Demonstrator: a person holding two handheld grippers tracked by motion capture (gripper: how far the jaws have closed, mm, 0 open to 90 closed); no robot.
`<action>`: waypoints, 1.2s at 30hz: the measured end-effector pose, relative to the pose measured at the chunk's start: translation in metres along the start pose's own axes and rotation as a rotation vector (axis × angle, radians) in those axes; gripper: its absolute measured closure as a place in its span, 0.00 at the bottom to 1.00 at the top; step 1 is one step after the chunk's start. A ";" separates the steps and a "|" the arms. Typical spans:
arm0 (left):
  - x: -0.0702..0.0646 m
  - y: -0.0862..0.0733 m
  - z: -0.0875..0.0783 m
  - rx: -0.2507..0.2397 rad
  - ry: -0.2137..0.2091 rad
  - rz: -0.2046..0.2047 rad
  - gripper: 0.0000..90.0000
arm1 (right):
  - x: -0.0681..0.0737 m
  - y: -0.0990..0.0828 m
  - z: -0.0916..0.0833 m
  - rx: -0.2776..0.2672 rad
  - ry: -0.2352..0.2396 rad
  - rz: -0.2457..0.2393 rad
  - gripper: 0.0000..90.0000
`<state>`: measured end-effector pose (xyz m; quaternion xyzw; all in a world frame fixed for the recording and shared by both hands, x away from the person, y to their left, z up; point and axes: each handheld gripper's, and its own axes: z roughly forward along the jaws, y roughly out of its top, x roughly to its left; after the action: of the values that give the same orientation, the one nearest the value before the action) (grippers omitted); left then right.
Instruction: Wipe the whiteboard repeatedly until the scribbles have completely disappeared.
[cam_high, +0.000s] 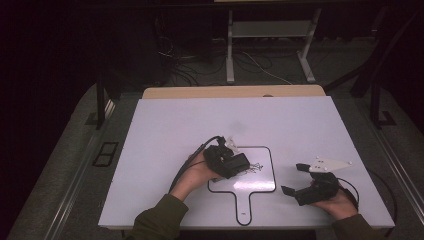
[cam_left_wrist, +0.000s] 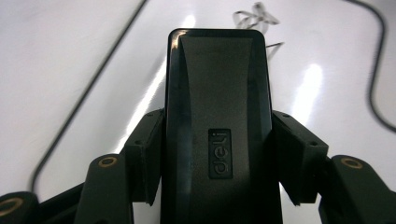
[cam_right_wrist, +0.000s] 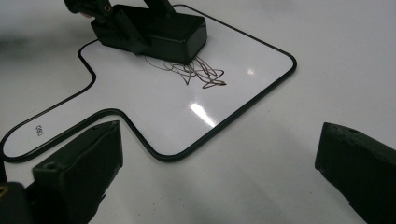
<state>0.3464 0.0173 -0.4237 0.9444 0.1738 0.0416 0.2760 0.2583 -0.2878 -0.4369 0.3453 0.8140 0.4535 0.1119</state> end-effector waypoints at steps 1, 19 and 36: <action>-0.002 0.001 0.001 -0.003 -0.008 0.003 0.43 | 0.000 0.000 0.000 0.000 0.001 0.001 0.00; 0.027 -0.014 -0.009 -0.007 0.068 -0.065 0.43 | 0.000 0.000 0.000 0.002 0.000 0.001 0.00; 0.027 -0.024 -0.016 -0.002 0.080 -0.096 0.43 | -0.001 0.000 0.000 0.001 -0.001 0.001 0.00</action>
<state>0.3616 0.0533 -0.4237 0.9323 0.2296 0.0662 0.2714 0.2586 -0.2883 -0.4370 0.3460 0.8139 0.4532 0.1117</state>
